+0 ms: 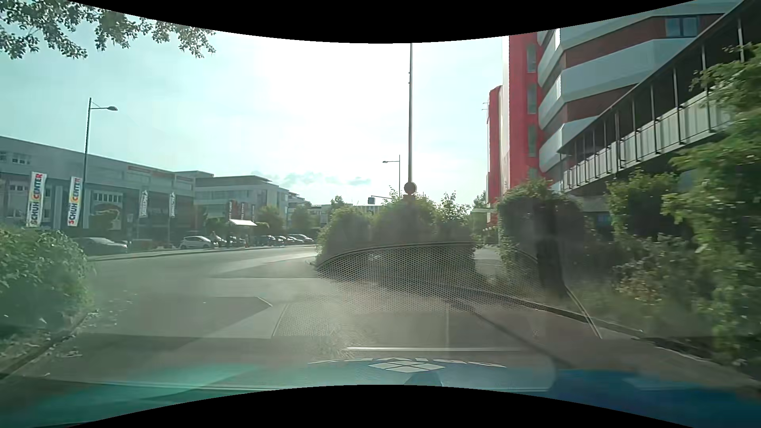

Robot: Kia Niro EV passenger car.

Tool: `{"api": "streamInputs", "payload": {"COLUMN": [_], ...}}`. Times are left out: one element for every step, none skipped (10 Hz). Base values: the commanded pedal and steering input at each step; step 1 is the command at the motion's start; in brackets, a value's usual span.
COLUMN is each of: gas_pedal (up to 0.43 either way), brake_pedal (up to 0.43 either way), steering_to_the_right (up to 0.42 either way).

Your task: Follow the waypoints while adhering to traffic rules and regulations

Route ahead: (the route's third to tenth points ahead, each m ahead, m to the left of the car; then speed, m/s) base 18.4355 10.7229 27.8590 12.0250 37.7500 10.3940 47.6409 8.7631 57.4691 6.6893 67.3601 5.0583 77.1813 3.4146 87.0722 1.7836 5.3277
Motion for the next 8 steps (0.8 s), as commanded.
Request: {"api": "streamInputs", "payload": {"gas_pedal": [0.15, 0.15, 0.15, 0.15, 0.15, 0.15, 0.138, 0.138], "brake_pedal": [0.0, 0.0, 0.0, 0.0, 0.0, 0.0, 0.0, 0.0], "steering_to_the_right": [-0.278, -0.274, -0.27, -0.268, -0.265, -0.255, -0.247, -0.24]}}
